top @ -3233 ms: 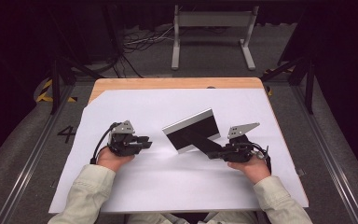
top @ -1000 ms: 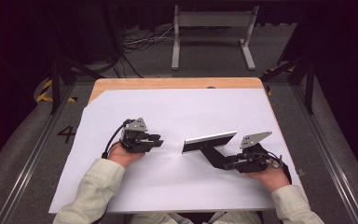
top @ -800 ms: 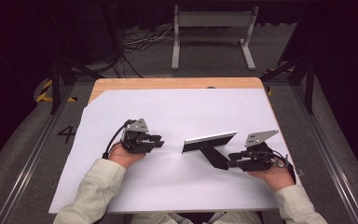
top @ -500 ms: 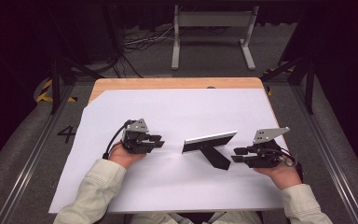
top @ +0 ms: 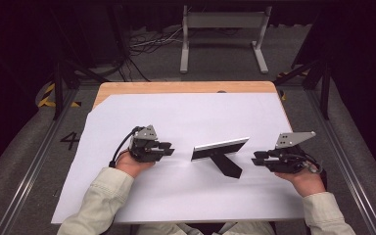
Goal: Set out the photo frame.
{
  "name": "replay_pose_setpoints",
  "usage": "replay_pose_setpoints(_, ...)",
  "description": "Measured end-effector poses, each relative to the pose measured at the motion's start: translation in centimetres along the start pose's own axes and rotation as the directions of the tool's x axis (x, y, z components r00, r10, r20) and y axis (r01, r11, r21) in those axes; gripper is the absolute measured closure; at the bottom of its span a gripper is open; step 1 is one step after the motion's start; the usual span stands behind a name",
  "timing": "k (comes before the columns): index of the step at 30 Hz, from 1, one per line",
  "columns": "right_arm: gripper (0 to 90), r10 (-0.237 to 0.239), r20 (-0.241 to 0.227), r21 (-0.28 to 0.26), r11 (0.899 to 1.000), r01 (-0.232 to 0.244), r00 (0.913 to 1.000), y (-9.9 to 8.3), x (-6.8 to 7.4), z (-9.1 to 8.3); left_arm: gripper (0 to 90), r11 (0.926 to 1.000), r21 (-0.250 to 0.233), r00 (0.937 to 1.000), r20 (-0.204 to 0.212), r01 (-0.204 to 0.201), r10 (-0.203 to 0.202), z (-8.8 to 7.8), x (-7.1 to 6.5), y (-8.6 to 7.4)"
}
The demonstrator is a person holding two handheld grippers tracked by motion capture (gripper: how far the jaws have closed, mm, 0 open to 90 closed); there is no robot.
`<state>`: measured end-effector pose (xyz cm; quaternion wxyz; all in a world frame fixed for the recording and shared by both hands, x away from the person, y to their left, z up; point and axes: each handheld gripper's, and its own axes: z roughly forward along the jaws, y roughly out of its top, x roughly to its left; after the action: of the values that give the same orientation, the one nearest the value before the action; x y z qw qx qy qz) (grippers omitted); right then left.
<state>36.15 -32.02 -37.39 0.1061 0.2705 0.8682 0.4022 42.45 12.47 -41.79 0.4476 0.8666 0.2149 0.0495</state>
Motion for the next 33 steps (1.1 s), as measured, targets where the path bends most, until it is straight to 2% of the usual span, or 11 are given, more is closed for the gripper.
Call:
replay_pose_setpoints(4, 71.2, -0.015, 0.03, 0.004, 1.0, 0.015, 0.9994, -0.2, -0.3, -0.3, 68.8, 1.0, 0.004, 1.0, 0.004, -0.004, 0.004, 0.1, -0.1, 0.0)
replay_pose_setpoints(13, 76.7, -0.015, 0.035, 0.004, 1.0, 0.015, 0.9993, -0.5, -0.8, -0.7, 69.0, 0.9998, 0.006, 0.9997, 0.011, -0.021, 0.021, 0.4, -0.4, 0.1)
replay_pose_setpoints(15, 79.5, -0.012, 0.016, 0.003, 1.0, 0.012, 0.9998, -0.6, -1.0, -0.9, 69.0, 0.9996, 0.007, 0.9996, 0.011, -0.027, 0.027, 0.5, -0.5, 0.1)
replay_pose_setpoints(17, 80.5, -0.016, -0.032, -0.003, 1.0, 0.016, 0.9994, -0.8, -1.4, -0.9, 69.0, 0.9995, 0.008, 0.9994, 0.015, -0.03, 0.03, 0.5, -0.5, 0.2)
replay_pose_setpoints(18, 80.5, -0.016, -0.032, -0.003, 1.0, 0.016, 0.9994, -0.8, -1.4, -0.9, 69.0, 0.9993, 0.008, 0.9992, 0.016, -0.035, 0.035, 0.6, -0.6, 0.2)
replay_pose_setpoints(19, 82.6, -0.02, -0.063, -0.006, 1.0, 0.02, 0.9978, -0.9, -1.7, -0.9, 68.9, 0.9994, 0.01, 0.9992, 0.021, -0.033, 0.032, 0.7, -0.7, 0.2)
replay_pose_setpoints(24, 89.7, -0.021, -0.067, -0.025, 1.0, 0.019, 0.9975, -1.0, -2.1, -1.3, 68.9, 0.9994, 0.01, 0.9991, 0.028, -0.033, 0.033, 1.0, -0.9, 0.3)
replay_pose_setpoints(29, 90.0, -0.018, -0.073, -0.033, 0.999, 0.016, 0.9972, -1.2, -2.4, -1.5, 73.1, 0.9991, 0.013, 0.9988, 0.029, -0.04, 0.04, 1.1, -1.1, 0.5)
replay_pose_setpoints(33, 90.0, -0.041, -0.087, -0.034, 0.999, 0.038, 0.9954, -1.2, -2.4, -1.5, 73.3, 0.9992, 0.01, 0.9991, 0.018, -0.039, 0.039, 1.2, -1.3, 0.6)
